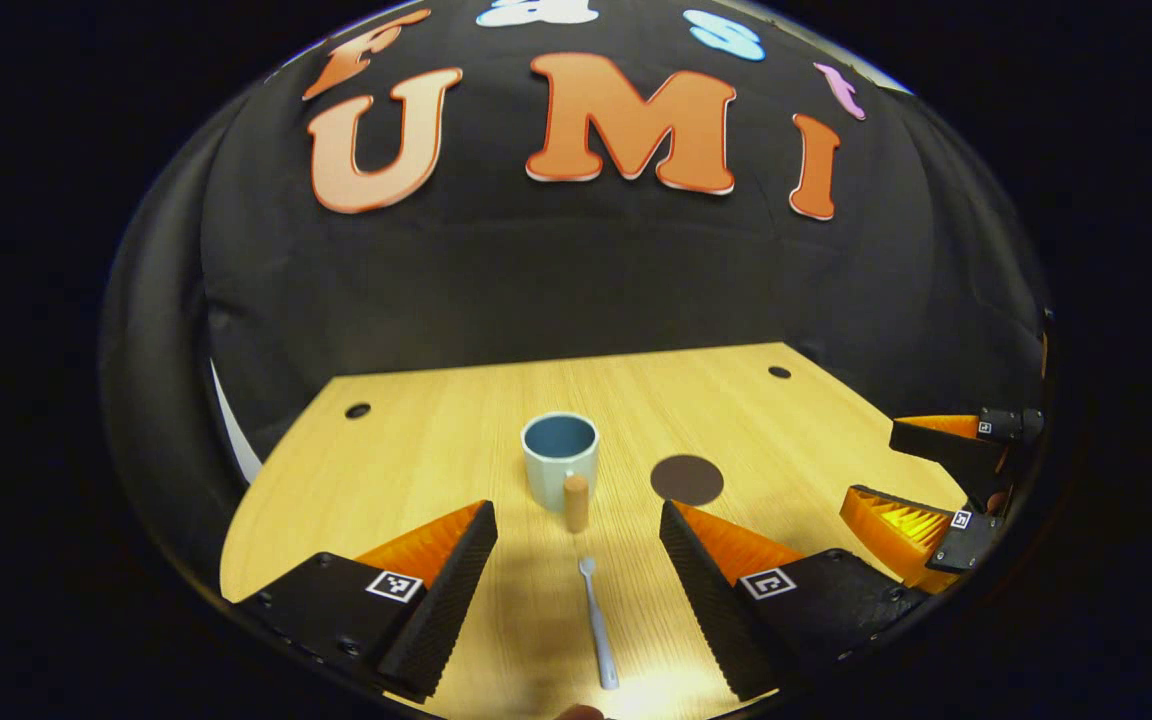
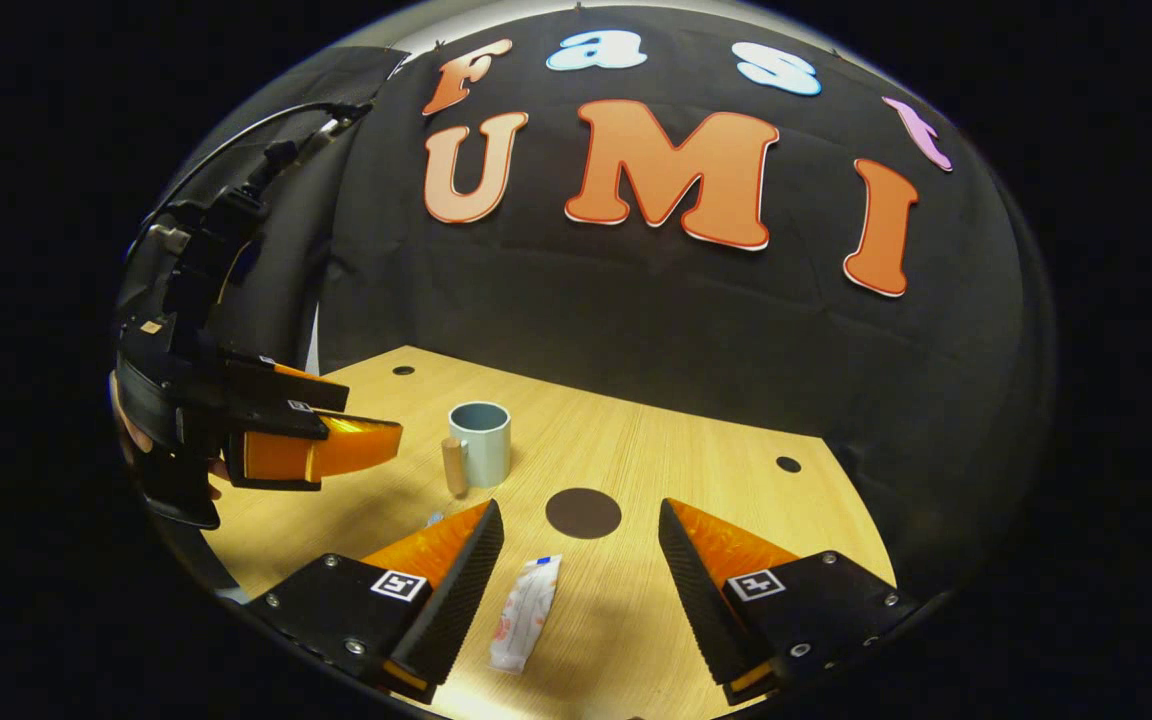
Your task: Put the toothbrush and toothpaste on the desktop into the cup, then pick up the cup and place it on the coaster on the desktop.
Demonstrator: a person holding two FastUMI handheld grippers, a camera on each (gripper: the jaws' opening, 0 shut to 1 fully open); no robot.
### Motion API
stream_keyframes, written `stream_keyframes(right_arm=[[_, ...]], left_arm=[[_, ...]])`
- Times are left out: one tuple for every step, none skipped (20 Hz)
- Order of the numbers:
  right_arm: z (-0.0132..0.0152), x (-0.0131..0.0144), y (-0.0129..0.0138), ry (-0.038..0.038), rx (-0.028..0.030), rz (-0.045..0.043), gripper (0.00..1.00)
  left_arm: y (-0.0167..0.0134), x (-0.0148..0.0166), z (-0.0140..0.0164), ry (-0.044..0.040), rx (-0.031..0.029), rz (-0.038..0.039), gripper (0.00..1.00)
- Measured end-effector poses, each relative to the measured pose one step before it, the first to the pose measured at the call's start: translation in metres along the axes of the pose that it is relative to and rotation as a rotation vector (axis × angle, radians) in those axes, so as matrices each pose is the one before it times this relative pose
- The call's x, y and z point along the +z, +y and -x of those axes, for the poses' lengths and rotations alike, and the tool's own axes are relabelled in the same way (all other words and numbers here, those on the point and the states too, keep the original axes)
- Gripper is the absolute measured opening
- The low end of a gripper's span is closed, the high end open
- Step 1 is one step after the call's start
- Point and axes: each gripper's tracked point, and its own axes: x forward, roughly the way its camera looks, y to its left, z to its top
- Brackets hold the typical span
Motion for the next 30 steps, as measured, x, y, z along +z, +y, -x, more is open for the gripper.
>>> stream_keyframes(right_arm=[[-0.0024, -0.00483, 0.0023, 0.02334, 0.00683, 0.00494, 0.93], [-0.00315, -0.00661, -0.00067, 0.02701, -0.0065, 0.00019, 0.92], [-0.00342, -0.00622, -0.00109, 0.03347, -0.00845, -0.0009, 0.92], [-0.00297, -0.00772, 0.00219, 0.03374, 0.0024, 0.00385, 0.91], [-0.00276, -0.00472, 0.0021, 0.02301, 0.00353, 0.0023, 0.91], [-0.00417, -0.00516, 0.00378, 0.02545, 0.00723, 0.00528, 0.9], [-0.00321, -0.00498, 0.0032, 0.01923, 0.01027, 0.00327, 0.9], [0.0015, -0.00274, 0.00203, 0.02172, 0.01421, 0.00554, 0.89], [-0.00173, -0.00501, 0.00284, 0.02056, 0.01555, -0.00141, 0.88], [-0.00607, -0.00905, 0.00611, 0.02165, 0.01658, -0.0059, 0.87], [-0.00715, -0.00898, 0.00487, 0.02776, 0.01207, -0.00382, 0.87], [-0.00832, -0.0083, 0.00531, 0.0229, 0.01341, 0.00015, 0.87], [-0.00533, -0.00742, 0.00351, 0.02468, 0.01112, 0.00345, 0.86], [-0.00136, -0.00374, 0.00182, 0.01768, 0.0079, 0.00257, 0.82], [-0.00192, -0.00042, 0.00082, 0.01083, 0.00229, 0.00448, 0.84], [-0.00241, -0.00118, 0.00056, 0.00492, 0.00109, 0.0076, 0.83], [-0.00413, -0.00291, 0.0006, 0.01113, -0.00021, 0.01206, 0.83], [-0.00492, -0.00517, 0.00177, 0.01376, -0.00043, 0.0086, 0.83], [-0.00412, -0.00461, 0.0024, 0.0175, 0.00465, 0.00544, 0.83], [-0.00449, -0.00385, 0.00258, 0.01422, 0.00412, -0.00182, 0.83], [-0.00295, -0.00374, 0.00023, 0.0133, -0.00128, 0.00053, 0.82], [-0.00227, -0.00263, -0.00067, 0.00996, -0.00646, 0.00189, 0.8], [-0.00292, -0.00215, -0.00048, 0.01128, -0.0055, 0.00024, 0.8], [-0.00314, -0.00262, -0.00014, 0.01217, -0.00443, -0.00834, 0.78], [-0.00252, -0.00133, 0.00198, 0.00788, 0.01018, -0.01599, 0.76], [-0.00192, -0.00211, 0.00467, 0.00863, 0.02489, -0.01999, 0.72], [-0.00097, -0.00153, 0.00427, 0.01524, 0.02501, -0.0229, 0.71], [-0.00102, -0.00125, 0.00091, 0.01194, 0.0029, -0.0158, 0.65], [-0.00162, -0.0018, -0.00143, 0.0092, -0.00385, -0.0011, 0.62], [-0.00308, -0.00026, -0.0014, -0.00352, -0.00693, 0.00078, 0.58]], left_arm=[[0.00272, -0.01106, -0.0043, 0.04144, -0.00415, 0.00806, 0.99], [0.00193, -0.00825, -0.00524, 0.03897, -0.00065, 0.00737, 0.99], [0.00104, -0.00766, -0.00683, 0.03758, 0.00209, 0.01008, 0.99], [-0.00001, -0.00523, -0.00693, 0.03968, 0.00222, 0.0085, 0.99], [0.00037, -0.00638, -0.00403, 0.0363, -0.00007, 0.00837, 0.98], [0.00007, -0.00622, -0.00594, 0.03581, -0.00116, 0.00504, 0.98], [0.00141, -0.00728, -0.00554, 0.03503, -0.00361, 0.00693, 0.98], [-0.00091, -0.00405, -0.00494, 0.03494, -0.00537, 0.00339, 0.98], [0.0, -0.00397, -0.00282, 0.03525, -0.00026, 0.00349, 0.98], [0.00038, -0.00046, -0.0019, 0.03946, 0.00291, 0.00177, 0.98], [0.0028, -0.00191, 0.00297, 0.03693, 0.00736, 0.0038, 0.98], [0.00203, -0.0026, -0.00203, 0.03212, 0.00649, 0.00539, 0.98], [-0.00013, -0.00743, -0.00451, 0.02196, -0.00236, 0.0071, 0.98], [0.00151, -0.00581, -0.00462, 0.01992, 0.00072, 0.00727, 0.98], [0.00118, -0.00592, -0.0075, 0.01425, 0.00551, 0.00473, 0.98], [0.0008, -0.0012, -0.00266, 0.01104, 0.00589, 0.00081, 0.98], [0.0002, -0.00169, -0.00205, 0.01178, 0.00682, -0.00363, 0.98], [0.00086, -0.00281, -0.00172, 0.01218, 0.00722, -0.0045, 0.98], [0.0002, -0.00157, -0.00112, 0.01148, 0.00659, -0.00587, 0.98], [0.00045, -0.00329, 0.00022, 0.01103, 0.00631, -0.00549, 0.98], [0.00022, -0.00134, -0.0002, 0.00874, 0.00216, -0.00205, 0.97], [-0.00125, -0.0028, -0.00116, 0.01121, 0.00328, 0.00063, 0.95], [-0.00182, -0.00152, -0.0017, 0.00838, -0.00068, 0.00376, 0.93], [-0.0016, -0.00268, -0.00083, 0.00961, 0.00226, 0.00353, 0.92], [-0.00168, -0.00309, -0.00082, 0.01363, 0.00533, 0.00034, 0.86], [-0.00009, -0.00387, -0.00247, 0.00771, 0.0166, 0.00289, 0.85], [-0.00372, -0.00223, -0.00126, 0.00775, -0.00166, 0.00392, 0.76], [-0.00359, -0.00235, -0.00035, 0.00609, -0.00198, -0.00054, 0.67], [-0.0006, 0.00161, -0.00209, 0.00018, 0.00416, 0.00664, 0.55], [-0.00127, 0.00024, -0.00094, 0.00236, 0.00347, 0.01392, 0.54]])
